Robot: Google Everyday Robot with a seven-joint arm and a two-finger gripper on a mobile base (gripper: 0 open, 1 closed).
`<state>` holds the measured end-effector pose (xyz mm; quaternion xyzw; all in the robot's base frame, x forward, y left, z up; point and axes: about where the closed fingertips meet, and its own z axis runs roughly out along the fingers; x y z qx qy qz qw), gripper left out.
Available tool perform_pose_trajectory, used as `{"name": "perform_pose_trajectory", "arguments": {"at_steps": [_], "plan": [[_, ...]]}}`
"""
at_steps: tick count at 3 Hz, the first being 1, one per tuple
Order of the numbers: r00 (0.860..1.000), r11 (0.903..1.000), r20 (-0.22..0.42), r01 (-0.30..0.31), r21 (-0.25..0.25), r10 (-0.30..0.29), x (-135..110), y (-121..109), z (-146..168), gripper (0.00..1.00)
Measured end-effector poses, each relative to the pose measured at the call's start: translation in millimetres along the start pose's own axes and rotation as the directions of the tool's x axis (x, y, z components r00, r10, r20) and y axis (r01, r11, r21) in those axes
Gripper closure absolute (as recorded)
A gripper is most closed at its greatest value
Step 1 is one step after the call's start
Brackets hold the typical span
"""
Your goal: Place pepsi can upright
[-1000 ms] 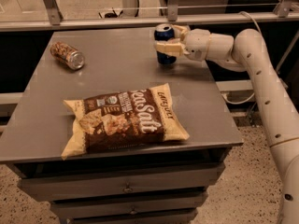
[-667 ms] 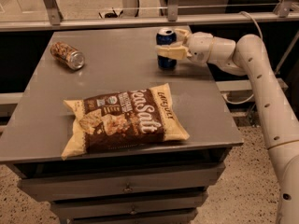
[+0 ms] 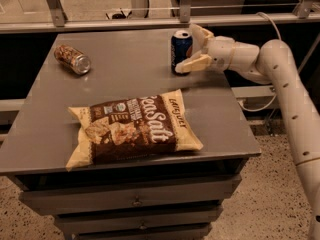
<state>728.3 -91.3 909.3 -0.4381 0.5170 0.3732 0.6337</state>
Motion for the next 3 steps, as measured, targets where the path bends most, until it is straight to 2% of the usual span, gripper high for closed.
{"name": "perform_pose_trajectory", "arguments": {"at_steps": [1,2,3], "plan": [[0.997,0.9977,-0.06,0.043,0.052,-0.039,-18.0,5.3,-19.4,0.0],[0.981,0.9847,-0.153,0.14,0.103,-0.123,-64.3,20.1,-41.8,0.0],[0.976,0.981,-0.164,0.164,0.104,-0.145,-78.6,24.6,-42.6,0.0]]}}
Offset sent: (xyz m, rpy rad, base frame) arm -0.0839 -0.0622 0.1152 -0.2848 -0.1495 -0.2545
